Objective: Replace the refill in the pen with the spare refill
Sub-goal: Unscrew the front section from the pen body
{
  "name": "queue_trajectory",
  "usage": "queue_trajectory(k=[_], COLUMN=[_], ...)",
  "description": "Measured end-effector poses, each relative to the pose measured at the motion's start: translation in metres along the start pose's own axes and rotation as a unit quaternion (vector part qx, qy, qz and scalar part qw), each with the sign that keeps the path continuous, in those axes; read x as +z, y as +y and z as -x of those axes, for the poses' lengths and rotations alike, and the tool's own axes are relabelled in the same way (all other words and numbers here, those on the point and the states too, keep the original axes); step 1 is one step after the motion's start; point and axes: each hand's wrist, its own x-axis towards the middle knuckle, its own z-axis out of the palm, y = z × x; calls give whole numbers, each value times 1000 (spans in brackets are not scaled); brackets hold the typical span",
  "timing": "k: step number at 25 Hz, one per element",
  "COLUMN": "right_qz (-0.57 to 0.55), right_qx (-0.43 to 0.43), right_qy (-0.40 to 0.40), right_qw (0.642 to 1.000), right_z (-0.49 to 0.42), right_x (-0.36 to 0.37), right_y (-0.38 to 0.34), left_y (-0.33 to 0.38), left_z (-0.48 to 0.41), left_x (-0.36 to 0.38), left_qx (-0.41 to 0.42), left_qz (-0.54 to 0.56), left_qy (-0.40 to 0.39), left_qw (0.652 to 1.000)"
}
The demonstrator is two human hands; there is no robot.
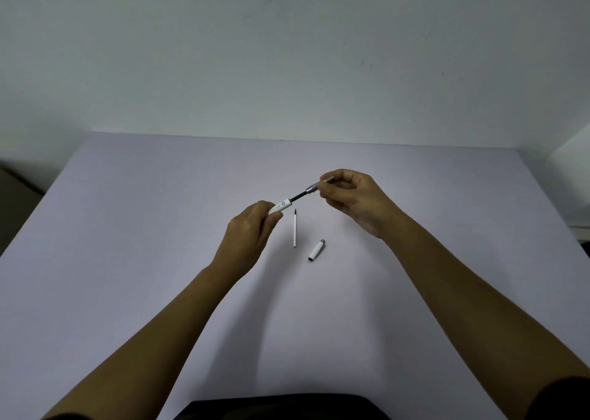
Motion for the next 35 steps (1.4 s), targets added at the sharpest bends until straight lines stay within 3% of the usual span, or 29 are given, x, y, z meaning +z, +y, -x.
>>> queue_trajectory(k=[6,11,15,18,22,35], right_qz=[-163,-96,103,201,241,240], right_qx=[26,165,228,226,220,231], right_qy=[133,256,309,315,308,298], right_qw=[977,948,918,900,894,895], right_z=[-7,-11,-15,-19,-22,-29], right_x=[-16,-22,-22,-18,-15,-23], right_y=[32,112,166,179,186,181], left_y=[-5,-14,-17,-21,-22,-20], left_z=[2,0,1,-5,-10,-5], left_x=[0,7,13,15,17,18], left_qx=[-25,-44,-45,-47,-55,-51], left_qz=[-14,-23,-14,-18,-16,-7], left_qy=[20,1,-24,-24,-25,-25], left_qw=[999,999,999,998,998,998])
